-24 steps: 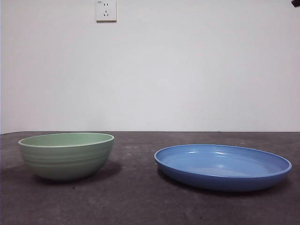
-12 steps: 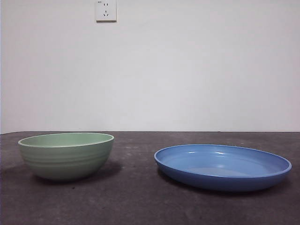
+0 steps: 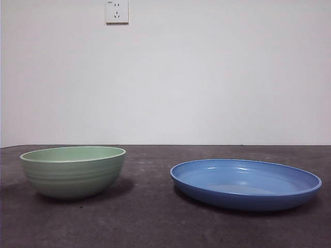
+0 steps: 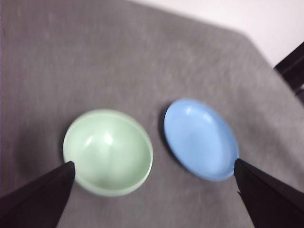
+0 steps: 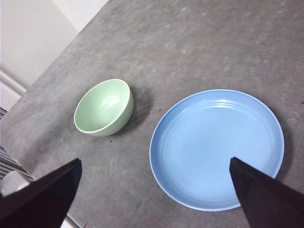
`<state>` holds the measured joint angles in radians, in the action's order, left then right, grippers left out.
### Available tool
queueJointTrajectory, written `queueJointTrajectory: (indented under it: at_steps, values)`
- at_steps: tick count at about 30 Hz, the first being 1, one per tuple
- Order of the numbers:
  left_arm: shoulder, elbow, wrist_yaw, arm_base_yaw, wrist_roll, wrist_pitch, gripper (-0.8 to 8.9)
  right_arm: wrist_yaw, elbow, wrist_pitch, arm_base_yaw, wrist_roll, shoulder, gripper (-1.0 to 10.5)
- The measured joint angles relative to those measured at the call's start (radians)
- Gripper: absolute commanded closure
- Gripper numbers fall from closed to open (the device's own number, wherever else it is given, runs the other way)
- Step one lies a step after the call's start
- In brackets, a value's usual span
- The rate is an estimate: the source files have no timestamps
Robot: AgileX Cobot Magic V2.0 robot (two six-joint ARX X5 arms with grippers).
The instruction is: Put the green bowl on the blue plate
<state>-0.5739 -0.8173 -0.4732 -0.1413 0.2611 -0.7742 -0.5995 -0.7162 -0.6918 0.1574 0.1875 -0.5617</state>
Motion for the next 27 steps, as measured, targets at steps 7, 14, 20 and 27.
queueJointTrajectory:
  at_steps: [7, 14, 20, 27]
  values:
    - [-0.179, 0.0, 0.0, -0.001, -0.013, -0.06, 1.24, -0.001, 0.0, 0.0, 0.0, 0.0, 0.0, 4.5]
    - [-0.412, 0.0, 0.001, -0.001, -0.029, -0.005, 1.24, -0.001, 0.0, 0.0, 0.0, 0.0, 0.0, 4.5]
    - [-0.585, 0.0, 0.003, -0.001, -0.043, 0.097, 1.25, -0.001, 0.0, 0.0, 0.0, 0.0, 0.0, 4.5]
    - [-0.742, -0.005, 0.004, -0.001, -0.047, 0.204, 1.26, -0.001, 0.0, 0.0, 0.0, 0.0, 0.0, 4.5]
